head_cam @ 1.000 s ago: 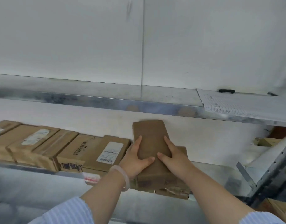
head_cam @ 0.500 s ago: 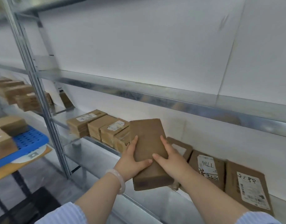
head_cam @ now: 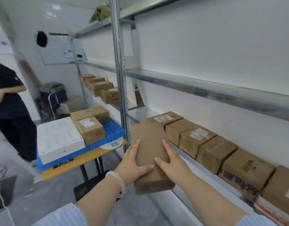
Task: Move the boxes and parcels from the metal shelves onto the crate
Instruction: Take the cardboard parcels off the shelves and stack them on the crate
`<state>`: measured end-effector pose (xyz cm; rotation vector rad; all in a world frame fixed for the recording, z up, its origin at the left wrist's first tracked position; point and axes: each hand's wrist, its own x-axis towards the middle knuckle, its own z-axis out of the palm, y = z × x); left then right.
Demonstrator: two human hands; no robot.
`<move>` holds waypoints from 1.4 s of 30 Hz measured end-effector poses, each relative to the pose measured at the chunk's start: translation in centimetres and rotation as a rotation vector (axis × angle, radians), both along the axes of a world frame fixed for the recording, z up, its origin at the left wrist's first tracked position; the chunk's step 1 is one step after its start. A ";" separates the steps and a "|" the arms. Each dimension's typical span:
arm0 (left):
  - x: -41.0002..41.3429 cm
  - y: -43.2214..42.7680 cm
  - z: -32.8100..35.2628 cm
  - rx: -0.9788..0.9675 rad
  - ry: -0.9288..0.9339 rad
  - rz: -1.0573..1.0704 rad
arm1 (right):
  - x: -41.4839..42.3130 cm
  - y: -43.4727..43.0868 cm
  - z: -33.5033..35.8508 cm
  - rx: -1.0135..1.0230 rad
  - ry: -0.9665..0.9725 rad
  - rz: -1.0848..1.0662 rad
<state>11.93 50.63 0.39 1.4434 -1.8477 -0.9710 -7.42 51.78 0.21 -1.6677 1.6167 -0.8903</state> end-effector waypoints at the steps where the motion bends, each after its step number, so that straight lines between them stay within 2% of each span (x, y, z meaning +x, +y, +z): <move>1: 1.6 -0.4 -0.3 0.006 -0.001 0.017 | 1.6 -0.8 -0.4 0.010 0.005 0.025; 8: 9.5 -3.6 -1.8 0.080 0.005 0.119 | 9.6 -6.7 -1.4 0.061 0.050 0.160; 13: 12.3 -8.0 -2.7 0.078 -0.011 0.190 | 12.5 -12.1 -2.3 0.098 -0.001 0.228; 28: 12.0 -28.8 -2.4 0.114 0.034 0.384 | 13.4 -36.4 -1.7 0.090 0.068 0.351; 36: 14.0 -36.2 -4.9 0.162 0.012 0.425 | 16.0 -44.2 -3.8 0.175 0.062 0.353; 42: 17.3 -42.2 -6.3 0.109 0.001 0.419 | 19.1 -50.1 -4.0 0.178 0.059 0.333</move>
